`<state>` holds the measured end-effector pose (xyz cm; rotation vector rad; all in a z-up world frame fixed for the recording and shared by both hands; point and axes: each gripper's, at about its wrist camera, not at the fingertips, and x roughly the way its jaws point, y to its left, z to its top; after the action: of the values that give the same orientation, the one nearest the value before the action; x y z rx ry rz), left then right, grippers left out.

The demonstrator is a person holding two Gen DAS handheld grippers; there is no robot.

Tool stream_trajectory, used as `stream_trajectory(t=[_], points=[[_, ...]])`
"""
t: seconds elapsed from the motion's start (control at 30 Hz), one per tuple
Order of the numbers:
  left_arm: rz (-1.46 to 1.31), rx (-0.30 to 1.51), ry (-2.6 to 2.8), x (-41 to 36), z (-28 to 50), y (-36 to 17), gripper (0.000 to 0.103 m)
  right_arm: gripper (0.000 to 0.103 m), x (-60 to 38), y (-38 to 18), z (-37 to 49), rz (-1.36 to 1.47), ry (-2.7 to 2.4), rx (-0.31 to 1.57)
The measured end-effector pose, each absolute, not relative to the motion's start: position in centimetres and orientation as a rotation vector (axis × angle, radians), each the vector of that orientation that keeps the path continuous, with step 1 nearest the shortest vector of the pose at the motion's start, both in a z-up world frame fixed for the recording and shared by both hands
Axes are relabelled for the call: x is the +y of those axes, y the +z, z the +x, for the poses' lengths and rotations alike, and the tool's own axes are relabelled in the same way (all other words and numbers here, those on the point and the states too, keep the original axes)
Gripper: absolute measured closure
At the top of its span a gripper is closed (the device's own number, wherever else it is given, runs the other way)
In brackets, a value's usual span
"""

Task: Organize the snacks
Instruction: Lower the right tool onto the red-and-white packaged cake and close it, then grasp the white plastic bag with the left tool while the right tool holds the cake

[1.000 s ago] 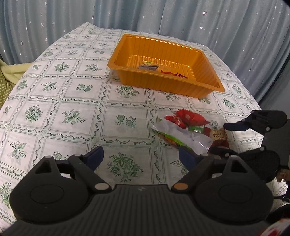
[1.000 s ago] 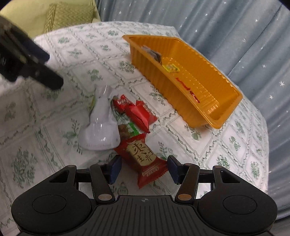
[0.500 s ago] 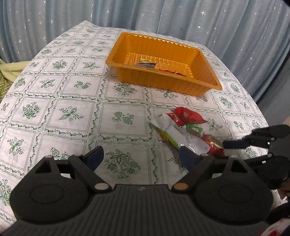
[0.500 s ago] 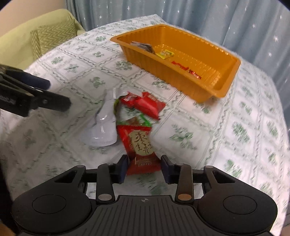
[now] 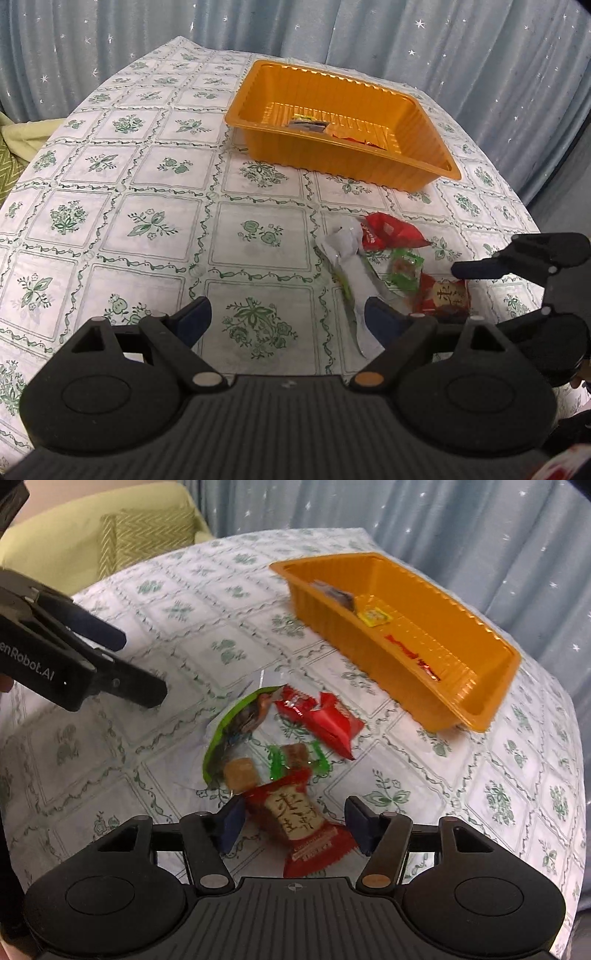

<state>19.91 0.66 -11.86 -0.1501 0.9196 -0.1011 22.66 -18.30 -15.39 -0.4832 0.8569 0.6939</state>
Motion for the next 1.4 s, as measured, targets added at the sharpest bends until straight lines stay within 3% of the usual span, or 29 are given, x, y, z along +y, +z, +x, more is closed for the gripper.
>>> stream_trajectory(t=[0.03,0.07,0.17,0.37,0.63,0.93,1.4], points=[[-0.153,0.920,-0.106,0.6,20.0,-11.9,0.014,0.051,-18.3,-15.5,22.7,-0.478,0.696,0.864],[-0.156,0.919,-0.109,0.6,20.0,-12.0,0.014,0.065,-18.4,-15.6,22.8,-0.471,0.694,0.873],[-0.164,0.917,-0.124,0.3,20.3,-12.1,0.014,0.077,-19.0,-15.7,22.8,-0.417,0.658,0.892],[-0.188,0.905,-0.176,-1.2,21.4,-12.3,0.019,0.077,-20.9,-14.7,23.0,-0.243,0.554,0.913],[-0.216,0.925,-0.207,-3.5,23.7,-13.4,0.060,0.077,-22.8,-12.9,23.1,-0.058,0.425,0.896],[-0.122,0.944,-0.182,-4.4,24.1,-14.7,0.079,0.077,-23.4,-12.5,22.8,0.036,0.372,0.885],[-0.099,0.914,-0.163,-1.6,21.3,-12.0,0.080,0.077,-23.4,-11.8,20.8,0.155,0.302,0.887]])
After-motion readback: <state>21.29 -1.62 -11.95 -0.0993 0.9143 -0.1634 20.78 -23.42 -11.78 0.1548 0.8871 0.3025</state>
